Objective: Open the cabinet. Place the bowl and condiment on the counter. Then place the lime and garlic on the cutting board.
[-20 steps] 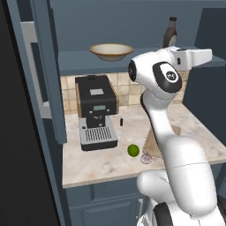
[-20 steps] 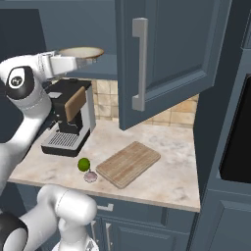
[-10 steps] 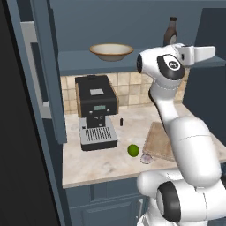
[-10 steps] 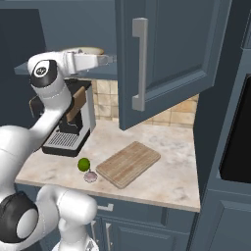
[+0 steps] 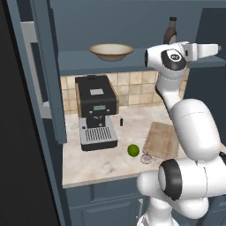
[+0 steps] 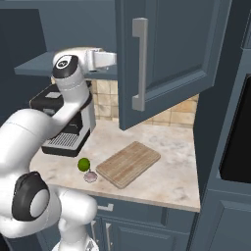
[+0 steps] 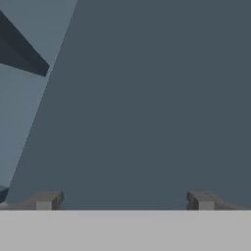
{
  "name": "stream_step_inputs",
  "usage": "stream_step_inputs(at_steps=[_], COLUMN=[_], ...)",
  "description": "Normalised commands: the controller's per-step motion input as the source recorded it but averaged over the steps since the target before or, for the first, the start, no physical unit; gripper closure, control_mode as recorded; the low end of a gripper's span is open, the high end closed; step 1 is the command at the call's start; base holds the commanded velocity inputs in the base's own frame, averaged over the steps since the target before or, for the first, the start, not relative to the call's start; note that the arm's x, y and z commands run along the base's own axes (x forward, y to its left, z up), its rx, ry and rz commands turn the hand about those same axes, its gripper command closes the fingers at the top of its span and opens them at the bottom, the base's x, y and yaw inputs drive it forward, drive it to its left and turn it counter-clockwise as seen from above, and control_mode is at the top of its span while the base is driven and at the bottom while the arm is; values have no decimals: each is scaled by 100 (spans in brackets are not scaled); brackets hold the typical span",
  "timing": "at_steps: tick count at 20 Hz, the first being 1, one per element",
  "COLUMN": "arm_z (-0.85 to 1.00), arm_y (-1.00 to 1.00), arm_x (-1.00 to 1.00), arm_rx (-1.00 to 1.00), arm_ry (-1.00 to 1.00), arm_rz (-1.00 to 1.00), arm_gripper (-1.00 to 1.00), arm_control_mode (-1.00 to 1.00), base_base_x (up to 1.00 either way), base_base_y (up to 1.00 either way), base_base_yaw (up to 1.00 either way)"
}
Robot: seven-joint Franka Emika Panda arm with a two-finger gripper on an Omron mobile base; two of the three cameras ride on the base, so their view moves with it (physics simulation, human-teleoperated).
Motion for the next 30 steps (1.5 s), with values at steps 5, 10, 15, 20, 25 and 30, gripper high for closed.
stream_step_inputs(at_steps=[5, 10, 15, 20, 25, 30], arm_z=[0, 0, 0, 0, 0, 0], arm_y=[-49, -50, -63, -98, -78, -21], arm_x=[8, 3, 0, -36, -20, 0], arm_rx=[0, 0, 0, 1, 1, 0], arm_ry=[2, 3, 6, 2, -2, -8], arm_rz=[-11, -10, -6, -6, -4, -6], arm_gripper=[-100, -100, -100, -100, -100, -100], arm_control_mode=[-100, -100, -100, -100, -100, -100], base_base_x=[0, 0, 0, 0, 0, 0], base_base_y=[0, 0, 0, 0, 0, 0], base_base_yaw=[0, 0, 0, 0, 0, 0])
